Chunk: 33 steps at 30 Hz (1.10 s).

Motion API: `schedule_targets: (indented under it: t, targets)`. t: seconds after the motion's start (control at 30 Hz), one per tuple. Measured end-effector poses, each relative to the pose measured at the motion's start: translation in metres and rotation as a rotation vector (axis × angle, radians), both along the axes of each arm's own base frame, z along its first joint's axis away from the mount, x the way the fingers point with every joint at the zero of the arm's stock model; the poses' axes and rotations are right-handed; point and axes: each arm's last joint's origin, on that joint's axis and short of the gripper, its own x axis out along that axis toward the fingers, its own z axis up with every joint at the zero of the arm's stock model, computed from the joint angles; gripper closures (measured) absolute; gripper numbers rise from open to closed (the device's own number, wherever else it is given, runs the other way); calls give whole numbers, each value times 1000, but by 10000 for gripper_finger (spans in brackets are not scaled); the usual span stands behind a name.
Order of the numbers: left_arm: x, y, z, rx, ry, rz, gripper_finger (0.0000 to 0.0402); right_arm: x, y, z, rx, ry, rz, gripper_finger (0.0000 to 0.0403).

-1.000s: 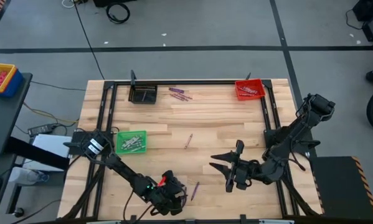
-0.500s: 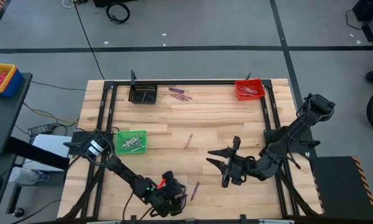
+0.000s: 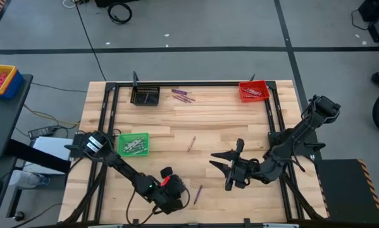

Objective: Sort crayons
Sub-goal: Put the violet crayon into the black bin

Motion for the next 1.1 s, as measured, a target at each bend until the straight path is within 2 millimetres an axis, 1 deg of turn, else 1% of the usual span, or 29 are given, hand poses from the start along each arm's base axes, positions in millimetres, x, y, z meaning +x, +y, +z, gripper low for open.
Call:
schedule_targets:
  t: [0.2,0.43,0.53,0.73,0.83,0.9,0.97,1.03,1.1]
  targets:
    - [0,0,1,-20,15,4,244,0,0,0,-1,1,0,280]
    - [-5,-5,-2,31,34,-50,250,0,0,0,0,0,0,280]
    - [-6,-5,-5,35,53,-61,274,0,0,0,0,0,0,280]
    - [-7,-5,-6,77,79,-128,356,0,0,0,0,0,0,280]
    - [-6,-3,-6,82,83,-128,380,0,0,0,0,0,0,280]
    - [-4,-1,-6,80,85,-122,380,0,0,0,0,0,0,280]
    - [-2,3,-1,80,81,-124,373,0,0,0,0,0,0,280]
    - [-1,8,6,98,94,-154,363,0,0,0,0,0,1,280]
    - [-2,19,16,150,126,-180,359,0,0,0,0,0,1,280]
